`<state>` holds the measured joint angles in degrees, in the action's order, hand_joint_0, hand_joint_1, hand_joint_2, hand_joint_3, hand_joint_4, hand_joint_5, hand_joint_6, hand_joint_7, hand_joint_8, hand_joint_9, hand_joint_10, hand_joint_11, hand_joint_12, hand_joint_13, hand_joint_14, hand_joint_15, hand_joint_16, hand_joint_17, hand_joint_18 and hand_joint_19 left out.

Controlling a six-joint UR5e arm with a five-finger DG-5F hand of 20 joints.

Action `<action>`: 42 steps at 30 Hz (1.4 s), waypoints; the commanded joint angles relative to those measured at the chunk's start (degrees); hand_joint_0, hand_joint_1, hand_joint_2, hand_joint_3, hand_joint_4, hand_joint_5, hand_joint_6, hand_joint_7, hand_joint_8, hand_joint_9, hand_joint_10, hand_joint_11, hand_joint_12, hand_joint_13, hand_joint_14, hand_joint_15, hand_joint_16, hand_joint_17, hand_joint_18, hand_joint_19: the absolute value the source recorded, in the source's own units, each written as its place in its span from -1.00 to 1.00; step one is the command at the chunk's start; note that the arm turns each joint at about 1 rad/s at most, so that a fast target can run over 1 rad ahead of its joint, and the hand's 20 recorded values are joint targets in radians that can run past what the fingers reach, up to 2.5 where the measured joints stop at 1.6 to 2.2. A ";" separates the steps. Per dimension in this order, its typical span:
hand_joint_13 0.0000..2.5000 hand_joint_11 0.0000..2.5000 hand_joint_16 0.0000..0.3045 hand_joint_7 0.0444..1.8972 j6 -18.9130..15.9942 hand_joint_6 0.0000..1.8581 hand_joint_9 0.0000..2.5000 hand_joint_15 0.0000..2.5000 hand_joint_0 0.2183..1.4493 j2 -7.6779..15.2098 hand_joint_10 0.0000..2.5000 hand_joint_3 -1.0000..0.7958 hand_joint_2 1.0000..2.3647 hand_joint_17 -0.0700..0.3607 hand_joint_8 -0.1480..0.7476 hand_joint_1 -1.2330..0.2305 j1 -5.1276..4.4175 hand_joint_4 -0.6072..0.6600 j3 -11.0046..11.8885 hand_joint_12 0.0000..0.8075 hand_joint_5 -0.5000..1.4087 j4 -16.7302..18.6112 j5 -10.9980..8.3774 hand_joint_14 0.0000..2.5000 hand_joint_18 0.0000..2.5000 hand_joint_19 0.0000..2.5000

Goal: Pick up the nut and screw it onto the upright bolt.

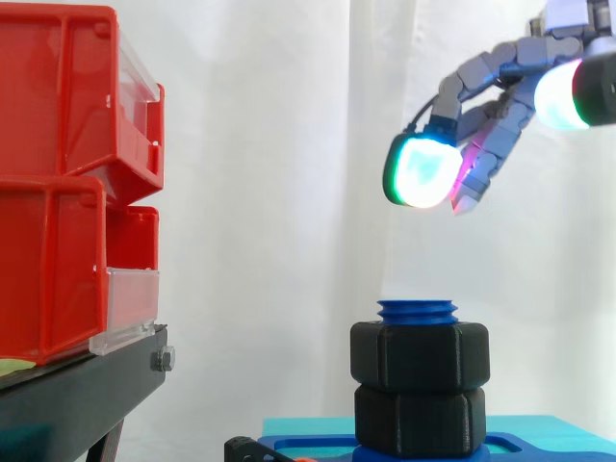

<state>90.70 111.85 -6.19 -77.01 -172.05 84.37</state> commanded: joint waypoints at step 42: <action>-0.62 -1.00 -0.81 -0.31 -12.30 -0.46 -0.54 -1.00 -0.57 -12.45 -1.00 -0.44 -1.00 -0.37 -0.21 0.21 -3.22 0.16 -16.24 -0.30 -0.66 10.42 -15.29 -1.00 -0.90 -1.00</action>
<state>78.54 103.10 -8.85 -83.56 -175.74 70.73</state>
